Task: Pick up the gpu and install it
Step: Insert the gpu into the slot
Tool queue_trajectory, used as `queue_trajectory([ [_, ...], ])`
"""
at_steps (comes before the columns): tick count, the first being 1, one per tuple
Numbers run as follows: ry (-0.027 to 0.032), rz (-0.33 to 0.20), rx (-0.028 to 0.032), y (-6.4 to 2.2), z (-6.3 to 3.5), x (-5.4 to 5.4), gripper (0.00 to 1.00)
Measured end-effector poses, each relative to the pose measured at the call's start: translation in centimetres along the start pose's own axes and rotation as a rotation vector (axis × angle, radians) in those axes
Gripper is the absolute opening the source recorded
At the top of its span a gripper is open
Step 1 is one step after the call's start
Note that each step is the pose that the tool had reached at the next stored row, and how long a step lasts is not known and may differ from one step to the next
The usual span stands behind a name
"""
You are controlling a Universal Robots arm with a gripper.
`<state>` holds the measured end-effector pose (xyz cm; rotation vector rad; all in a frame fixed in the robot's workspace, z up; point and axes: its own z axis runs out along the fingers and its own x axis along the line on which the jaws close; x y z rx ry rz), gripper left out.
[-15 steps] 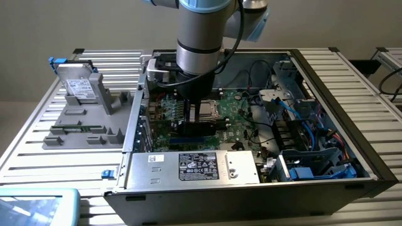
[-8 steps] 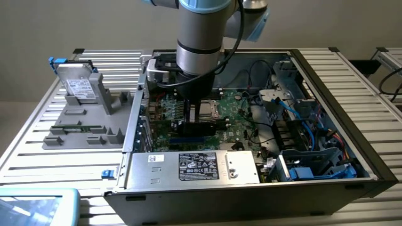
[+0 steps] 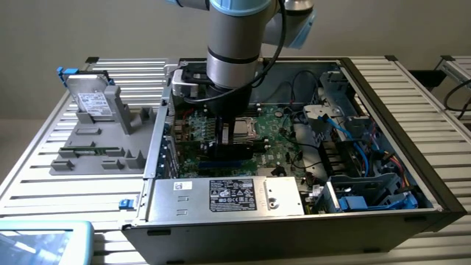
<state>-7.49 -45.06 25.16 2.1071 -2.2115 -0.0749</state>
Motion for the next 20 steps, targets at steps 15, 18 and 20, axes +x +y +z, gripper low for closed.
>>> queue_trajectory([
  [15,-0.0126,0.000,-0.0027,-0.02,0.01,0.48,0.28],
  [18,-0.0227,-0.001,-0.0032,-0.03,0.01,0.57,0.28],
  [20,-0.0276,-0.002,-0.0034,-0.03,0.01,0.66,0.28],
])
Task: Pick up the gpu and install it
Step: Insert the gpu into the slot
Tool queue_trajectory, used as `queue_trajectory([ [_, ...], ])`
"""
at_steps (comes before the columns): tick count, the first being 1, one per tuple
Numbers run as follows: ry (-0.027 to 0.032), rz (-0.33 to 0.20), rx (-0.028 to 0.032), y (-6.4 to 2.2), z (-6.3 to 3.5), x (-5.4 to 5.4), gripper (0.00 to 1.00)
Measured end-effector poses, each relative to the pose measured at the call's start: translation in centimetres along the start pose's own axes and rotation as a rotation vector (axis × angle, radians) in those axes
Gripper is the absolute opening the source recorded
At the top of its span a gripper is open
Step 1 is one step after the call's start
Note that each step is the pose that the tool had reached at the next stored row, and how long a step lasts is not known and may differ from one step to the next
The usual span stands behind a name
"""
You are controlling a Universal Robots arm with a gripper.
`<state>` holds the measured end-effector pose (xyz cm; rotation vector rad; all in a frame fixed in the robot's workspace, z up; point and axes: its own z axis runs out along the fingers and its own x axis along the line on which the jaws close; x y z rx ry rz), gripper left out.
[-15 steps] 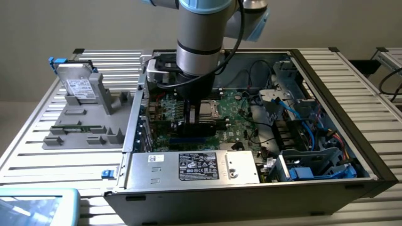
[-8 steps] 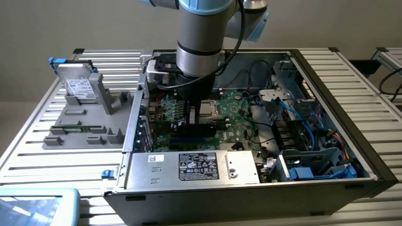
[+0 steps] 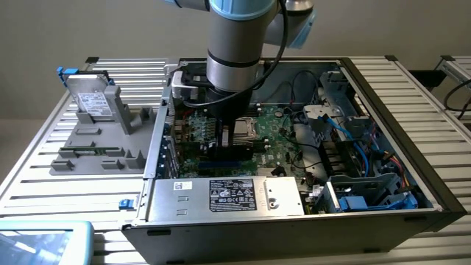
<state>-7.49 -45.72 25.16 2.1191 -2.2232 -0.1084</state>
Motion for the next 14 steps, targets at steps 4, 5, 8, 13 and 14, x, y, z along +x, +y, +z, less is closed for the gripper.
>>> queue_trajectory([
  [4,-0.0005,0.000,-0.0001,0.00,0.00,0.03,0.28],
  [5,-0.0005,0.000,0.0000,0.00,0.00,0.03,0.28],
  [8,0.0002,0.000,0.0001,0.01,0.01,0.06,0.28],
  [13,0.0043,0.000,0.0001,0.00,0.00,0.09,0.28],
  [14,0.0055,0.000,0.0002,0.01,0.00,0.09,0.28],
])
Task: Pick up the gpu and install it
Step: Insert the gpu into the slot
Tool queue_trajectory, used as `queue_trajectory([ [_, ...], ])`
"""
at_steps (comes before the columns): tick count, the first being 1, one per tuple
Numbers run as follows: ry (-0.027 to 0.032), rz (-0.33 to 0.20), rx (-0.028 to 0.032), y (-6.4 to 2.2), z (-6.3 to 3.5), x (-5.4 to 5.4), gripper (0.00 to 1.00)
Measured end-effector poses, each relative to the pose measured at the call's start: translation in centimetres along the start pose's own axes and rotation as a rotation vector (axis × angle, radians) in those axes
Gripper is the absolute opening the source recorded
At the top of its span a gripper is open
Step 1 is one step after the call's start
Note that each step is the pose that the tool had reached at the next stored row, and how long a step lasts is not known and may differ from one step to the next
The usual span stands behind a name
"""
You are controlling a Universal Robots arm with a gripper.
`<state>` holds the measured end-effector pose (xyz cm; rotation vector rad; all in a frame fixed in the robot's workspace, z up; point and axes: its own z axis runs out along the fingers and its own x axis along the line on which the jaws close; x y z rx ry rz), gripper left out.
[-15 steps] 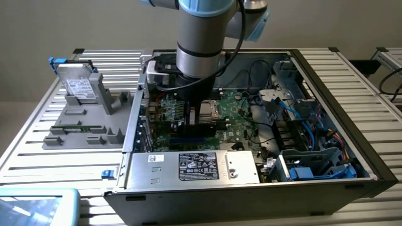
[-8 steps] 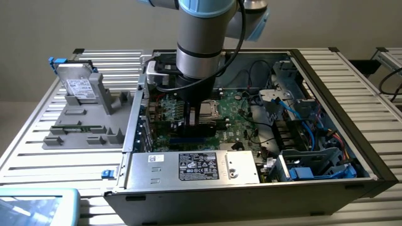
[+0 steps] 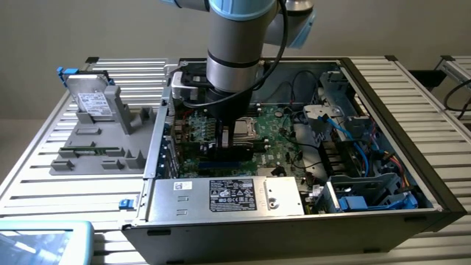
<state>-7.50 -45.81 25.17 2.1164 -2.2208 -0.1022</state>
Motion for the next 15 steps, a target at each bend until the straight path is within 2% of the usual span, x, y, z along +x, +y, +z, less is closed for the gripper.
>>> queue_trajectory([
  [11,0.0082,0.001,-0.0026,0.00,0.00,0.00,0.28],
  [15,0.0133,0.001,-0.0023,0.00,0.01,0.01,0.28],
])
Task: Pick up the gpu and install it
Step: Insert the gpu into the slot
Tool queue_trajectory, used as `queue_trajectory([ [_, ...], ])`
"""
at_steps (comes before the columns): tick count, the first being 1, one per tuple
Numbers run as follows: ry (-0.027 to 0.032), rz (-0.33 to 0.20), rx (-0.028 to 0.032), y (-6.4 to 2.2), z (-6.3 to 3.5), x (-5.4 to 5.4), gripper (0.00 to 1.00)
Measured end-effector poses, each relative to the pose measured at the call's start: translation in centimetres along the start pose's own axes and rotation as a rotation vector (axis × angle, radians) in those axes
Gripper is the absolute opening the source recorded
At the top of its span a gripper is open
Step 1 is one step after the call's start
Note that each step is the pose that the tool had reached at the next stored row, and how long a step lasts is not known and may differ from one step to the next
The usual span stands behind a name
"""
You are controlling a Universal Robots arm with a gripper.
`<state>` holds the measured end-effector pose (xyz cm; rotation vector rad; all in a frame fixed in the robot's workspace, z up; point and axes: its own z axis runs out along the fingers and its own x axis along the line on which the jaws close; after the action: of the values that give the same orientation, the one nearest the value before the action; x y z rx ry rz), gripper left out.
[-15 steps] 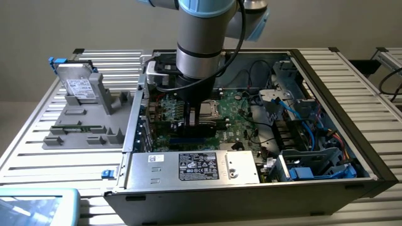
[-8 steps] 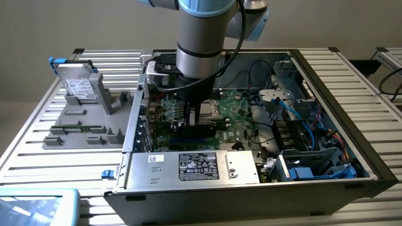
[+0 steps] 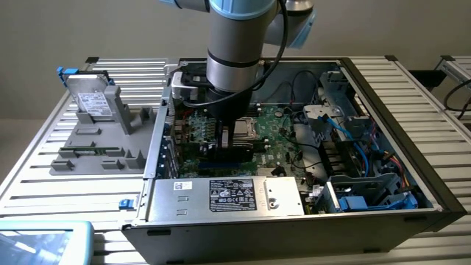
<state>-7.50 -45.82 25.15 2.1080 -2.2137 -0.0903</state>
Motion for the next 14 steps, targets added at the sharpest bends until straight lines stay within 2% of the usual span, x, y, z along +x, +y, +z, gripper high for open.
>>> queue_trajectory([
  [14,0.0021,0.000,-0.0008,0.13,0.08,-0.11,0.28],
])
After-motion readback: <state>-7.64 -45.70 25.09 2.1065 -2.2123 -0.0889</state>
